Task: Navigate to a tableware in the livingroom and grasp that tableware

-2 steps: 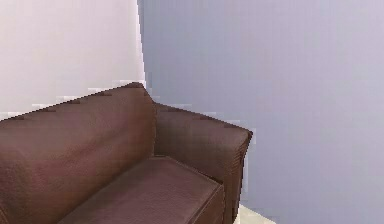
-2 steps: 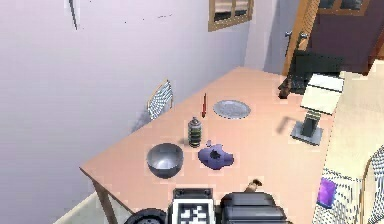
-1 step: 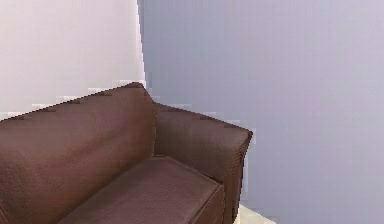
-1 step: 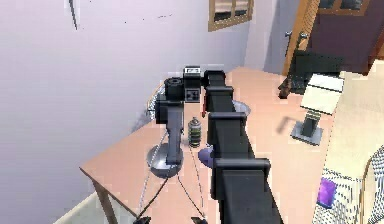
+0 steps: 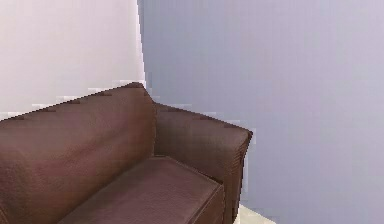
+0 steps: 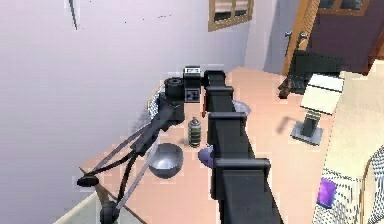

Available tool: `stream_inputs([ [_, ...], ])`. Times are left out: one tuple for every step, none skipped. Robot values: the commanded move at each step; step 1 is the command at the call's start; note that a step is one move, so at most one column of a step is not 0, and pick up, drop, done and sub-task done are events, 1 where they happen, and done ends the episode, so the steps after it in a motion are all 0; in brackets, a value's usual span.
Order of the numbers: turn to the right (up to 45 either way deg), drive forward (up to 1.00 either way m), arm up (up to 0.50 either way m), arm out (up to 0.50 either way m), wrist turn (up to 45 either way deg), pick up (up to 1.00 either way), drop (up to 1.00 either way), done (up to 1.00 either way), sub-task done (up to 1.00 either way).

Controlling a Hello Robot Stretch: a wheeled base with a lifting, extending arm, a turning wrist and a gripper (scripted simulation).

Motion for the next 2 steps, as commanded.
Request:
stream_inputs([
  [0.0,0.00,0.00,0.00,45.0,0.00,0.00,0.00,0.00],
  [0.0,0.00,0.00,0.00,45.0,0.00,0.00,0.00,0.00],
])
